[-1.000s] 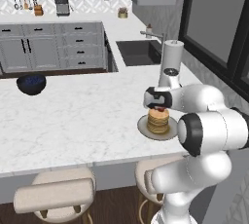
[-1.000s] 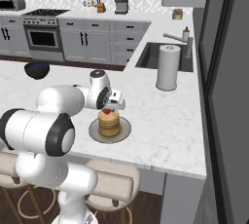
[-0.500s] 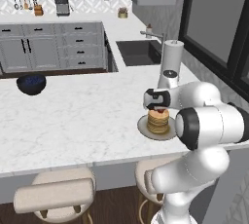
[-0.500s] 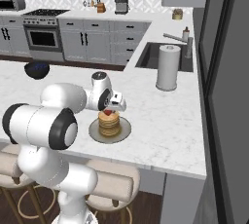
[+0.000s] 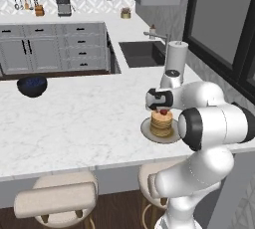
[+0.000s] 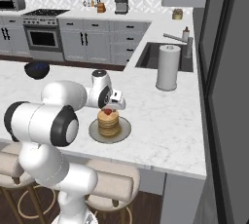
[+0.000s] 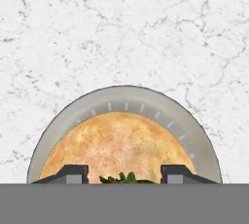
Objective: Take the strawberry from the fridge and place it on top of the pancake, located on the dining counter.
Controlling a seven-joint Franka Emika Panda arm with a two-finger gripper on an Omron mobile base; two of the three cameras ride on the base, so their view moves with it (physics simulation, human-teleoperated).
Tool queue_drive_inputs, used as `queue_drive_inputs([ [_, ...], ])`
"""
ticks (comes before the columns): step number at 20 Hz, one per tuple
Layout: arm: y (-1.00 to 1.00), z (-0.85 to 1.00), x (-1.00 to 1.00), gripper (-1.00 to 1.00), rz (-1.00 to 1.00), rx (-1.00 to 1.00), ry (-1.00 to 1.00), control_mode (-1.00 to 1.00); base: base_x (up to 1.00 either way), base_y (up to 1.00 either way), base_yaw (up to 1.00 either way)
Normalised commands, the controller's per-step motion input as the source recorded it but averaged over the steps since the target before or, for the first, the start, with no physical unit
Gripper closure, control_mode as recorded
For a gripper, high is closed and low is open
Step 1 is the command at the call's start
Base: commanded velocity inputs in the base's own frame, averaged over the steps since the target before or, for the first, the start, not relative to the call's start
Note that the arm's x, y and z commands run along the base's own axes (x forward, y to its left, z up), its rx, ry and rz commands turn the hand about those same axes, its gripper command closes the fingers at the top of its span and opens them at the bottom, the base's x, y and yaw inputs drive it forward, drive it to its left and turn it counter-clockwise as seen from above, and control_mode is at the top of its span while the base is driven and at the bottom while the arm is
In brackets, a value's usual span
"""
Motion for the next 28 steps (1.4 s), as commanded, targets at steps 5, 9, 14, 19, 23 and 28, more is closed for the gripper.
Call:
queue_drive_inputs([
  [5,0.00,0.00,0.00,-1.00,0.00,0.00,-0.01,-1.00,0.00,0.00,0.00],
  [9,0.05,0.14,0.00,-1.00,0.00,-0.01,-0.01,-1.00,0.00,0.00,0.00],
  [14,0.09,0.63,-0.41,-1.00,0.00,-0.03,0.00,-1.00,0.00,0.00,0.00],
  [19,0.30,0.96,-1.00,-1.00,0.00,0.00,-0.04,-1.00,0.00,0.00,0.00],
  [23,0.71,0.94,-1.00,-1.00,0.00,0.00,0.00,-1.00,0.00,0.00,0.00],
  [28,0.88,0.20,-1.00,-1.00,0.00,-0.07,0.01,-1.00,0.00,0.00,0.00],
])
